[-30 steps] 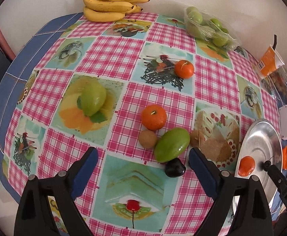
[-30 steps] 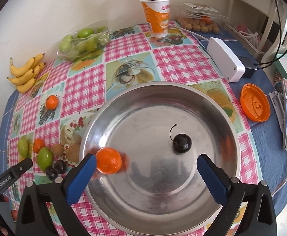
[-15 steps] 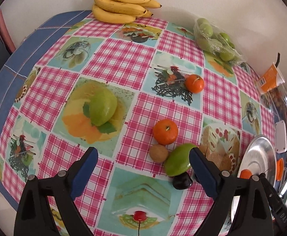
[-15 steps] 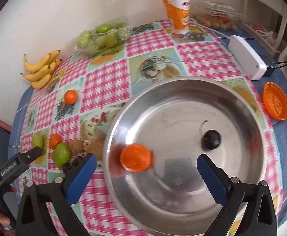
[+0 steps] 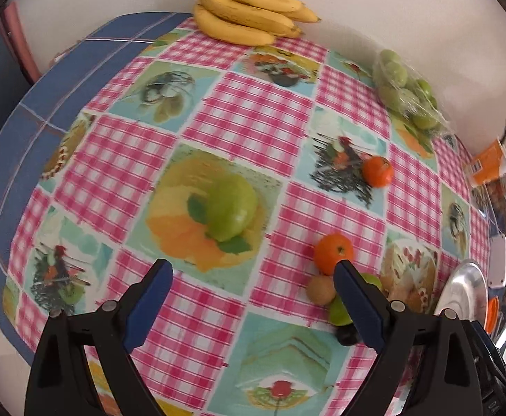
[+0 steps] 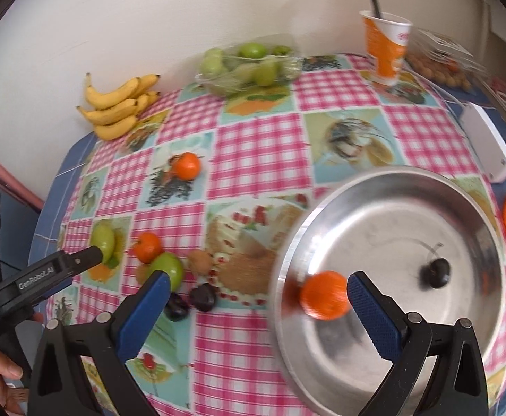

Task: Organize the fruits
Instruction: 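Move both open tools back to the loose fruit beside the bowl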

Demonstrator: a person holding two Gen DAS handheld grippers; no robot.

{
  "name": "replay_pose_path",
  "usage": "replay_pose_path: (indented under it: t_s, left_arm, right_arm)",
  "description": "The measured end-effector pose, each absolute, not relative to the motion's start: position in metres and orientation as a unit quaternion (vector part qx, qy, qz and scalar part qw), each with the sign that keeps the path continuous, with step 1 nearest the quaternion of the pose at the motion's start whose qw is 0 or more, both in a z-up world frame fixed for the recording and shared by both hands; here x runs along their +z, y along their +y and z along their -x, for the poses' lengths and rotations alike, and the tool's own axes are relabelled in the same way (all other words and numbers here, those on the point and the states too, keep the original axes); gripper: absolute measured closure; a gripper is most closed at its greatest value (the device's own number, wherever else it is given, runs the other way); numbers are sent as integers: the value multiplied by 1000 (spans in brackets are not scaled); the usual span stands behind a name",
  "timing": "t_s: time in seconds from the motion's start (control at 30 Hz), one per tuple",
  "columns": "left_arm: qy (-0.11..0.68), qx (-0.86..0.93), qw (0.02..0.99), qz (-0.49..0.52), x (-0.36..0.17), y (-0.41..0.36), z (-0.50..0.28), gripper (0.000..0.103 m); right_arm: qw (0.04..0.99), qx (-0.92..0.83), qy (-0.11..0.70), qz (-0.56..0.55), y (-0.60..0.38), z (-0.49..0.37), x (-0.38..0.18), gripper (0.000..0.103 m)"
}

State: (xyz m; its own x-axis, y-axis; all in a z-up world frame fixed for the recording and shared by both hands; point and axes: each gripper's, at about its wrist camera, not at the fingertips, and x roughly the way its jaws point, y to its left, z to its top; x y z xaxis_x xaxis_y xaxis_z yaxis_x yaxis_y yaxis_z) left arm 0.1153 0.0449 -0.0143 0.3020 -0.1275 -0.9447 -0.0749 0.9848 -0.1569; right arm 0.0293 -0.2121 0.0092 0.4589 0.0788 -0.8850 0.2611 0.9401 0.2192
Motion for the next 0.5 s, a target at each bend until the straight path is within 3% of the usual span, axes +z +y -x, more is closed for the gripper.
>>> replay_pose_path:
  t_s: [0.5]
  left_arm:
    - [596, 4, 784, 171, -29, 86, -139, 10]
  right_arm:
    - [838, -21, 525, -149, -160, -78, 3, 0]
